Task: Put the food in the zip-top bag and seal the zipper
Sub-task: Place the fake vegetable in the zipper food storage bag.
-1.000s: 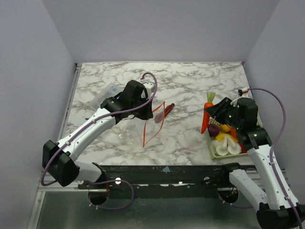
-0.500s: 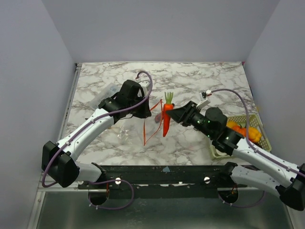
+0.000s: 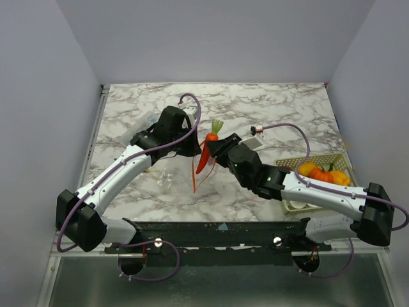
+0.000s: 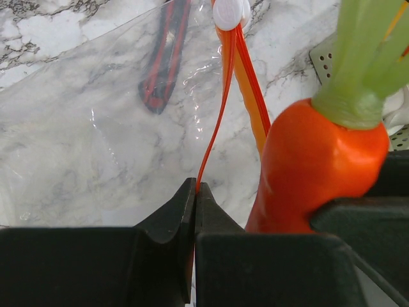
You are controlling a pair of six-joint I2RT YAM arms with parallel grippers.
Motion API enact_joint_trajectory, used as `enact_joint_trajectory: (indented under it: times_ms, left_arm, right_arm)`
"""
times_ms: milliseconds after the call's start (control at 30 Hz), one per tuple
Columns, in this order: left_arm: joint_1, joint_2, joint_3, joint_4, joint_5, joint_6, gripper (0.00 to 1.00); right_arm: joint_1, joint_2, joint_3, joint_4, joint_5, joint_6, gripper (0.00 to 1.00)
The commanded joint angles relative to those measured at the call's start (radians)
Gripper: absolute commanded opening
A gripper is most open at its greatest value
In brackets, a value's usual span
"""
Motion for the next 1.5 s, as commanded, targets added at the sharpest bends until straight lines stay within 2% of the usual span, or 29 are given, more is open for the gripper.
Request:
enact_joint_trajectory:
  times_ms: [0, 233, 400, 700, 900, 1100, 1267, 1467]
  left_arm:
    - [0.015, -0.03, -0.005, 0.014, -0.014, -0.005, 0.0]
    - [0.028, -0.015, 0.002, 0.008, 0.01, -0.01, 0.0]
    - [0.03, -0.01, -0.001, 0.012, 0.031, -0.01, 0.0]
    - [0.03, -0.029, -0.015, 0.032, 0.055, -0.01, 0.0]
    - [0.03, -0.048, -0.025, 0.041, 0.046, -0.007, 0.0]
    - [0.028, -0.067, -0.032, 0.051, 0.06, -0.007, 0.0]
    - [0.028, -0.067, -0.034, 0.063, 0.115, 0.001, 0.0]
    - [0.021, -0.069, -0.038, 0.072, 0.13, 0.01, 0.0]
  right_arm:
    - [0.029, 0.029, 0.042, -0.167, 0.162, 0.128, 0.0]
    - [0.057, 0.064, 0.02, -0.251, 0.077, 0.212, 0.0]
    - [0.058, 0.096, 0.032, -0.25, 0.026, 0.192, 0.0]
    - [0.05, 0.162, 0.128, -0.359, -0.046, 0.185, 0.0]
    - [0.026, 0.189, 0.184, -0.397, -0.144, 0.107, 0.0]
    - [-0.011, 0.19, 0.192, -0.449, -0.222, 0.117, 0.01]
    - [-0.06, 0.231, 0.241, -0.455, -0.324, 0.037, 0.01]
    - [-0.101, 0.253, 0.299, -0.5, -0.412, -0.029, 0.06]
